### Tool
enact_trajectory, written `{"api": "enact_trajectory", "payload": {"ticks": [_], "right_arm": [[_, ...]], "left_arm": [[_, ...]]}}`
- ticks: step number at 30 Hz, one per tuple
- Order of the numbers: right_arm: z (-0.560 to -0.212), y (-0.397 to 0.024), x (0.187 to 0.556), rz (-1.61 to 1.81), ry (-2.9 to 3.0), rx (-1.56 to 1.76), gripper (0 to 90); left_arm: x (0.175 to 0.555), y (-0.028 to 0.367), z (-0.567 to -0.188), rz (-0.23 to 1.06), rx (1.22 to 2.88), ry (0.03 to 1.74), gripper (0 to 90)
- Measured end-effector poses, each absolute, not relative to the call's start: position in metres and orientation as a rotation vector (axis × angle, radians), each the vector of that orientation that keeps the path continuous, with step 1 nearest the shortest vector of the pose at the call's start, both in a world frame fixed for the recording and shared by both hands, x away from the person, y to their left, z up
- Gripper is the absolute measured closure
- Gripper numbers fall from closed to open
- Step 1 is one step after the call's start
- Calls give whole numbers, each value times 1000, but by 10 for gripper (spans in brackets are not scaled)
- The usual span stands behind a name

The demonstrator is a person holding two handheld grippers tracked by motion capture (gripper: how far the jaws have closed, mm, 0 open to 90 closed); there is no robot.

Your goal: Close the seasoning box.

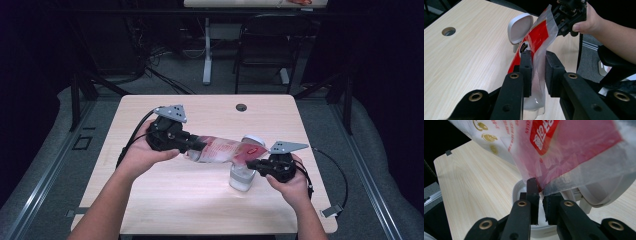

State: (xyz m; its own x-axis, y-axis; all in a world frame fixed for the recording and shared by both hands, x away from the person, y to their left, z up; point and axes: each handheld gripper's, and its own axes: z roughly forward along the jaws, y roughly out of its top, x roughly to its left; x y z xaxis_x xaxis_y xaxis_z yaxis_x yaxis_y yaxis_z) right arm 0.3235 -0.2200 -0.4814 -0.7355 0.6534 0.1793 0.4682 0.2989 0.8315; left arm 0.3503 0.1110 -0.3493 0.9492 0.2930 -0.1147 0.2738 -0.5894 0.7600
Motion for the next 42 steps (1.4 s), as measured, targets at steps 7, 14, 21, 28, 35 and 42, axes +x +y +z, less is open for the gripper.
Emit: {"api": "enact_trajectory", "payload": {"ticks": [7, 14, 21, 28, 35, 42], "right_arm": [[-482, -220, 323, 1414, 2368, 1040, 842], [-482, -220, 323, 1410, 2370, 1042, 841], [-482, -220, 323, 1409, 2370, 1043, 841], [-482, -220, 323, 1408, 2370, 1042, 841], [-482, -220, 323, 1408, 2370, 1042, 841], [-482, -220, 323, 1403, 2371, 1042, 840]], "left_arm": [[351, 111, -349, 26, 2227, 400, 780], [350, 109, -349, 24, 2224, 399, 780], [351, 109, -348, 26, 2224, 396, 780], [351, 109, -348, 24, 2223, 394, 780], [351, 108, -348, 23, 2224, 395, 780], [351, 108, -348, 23, 2220, 396, 780]]}}
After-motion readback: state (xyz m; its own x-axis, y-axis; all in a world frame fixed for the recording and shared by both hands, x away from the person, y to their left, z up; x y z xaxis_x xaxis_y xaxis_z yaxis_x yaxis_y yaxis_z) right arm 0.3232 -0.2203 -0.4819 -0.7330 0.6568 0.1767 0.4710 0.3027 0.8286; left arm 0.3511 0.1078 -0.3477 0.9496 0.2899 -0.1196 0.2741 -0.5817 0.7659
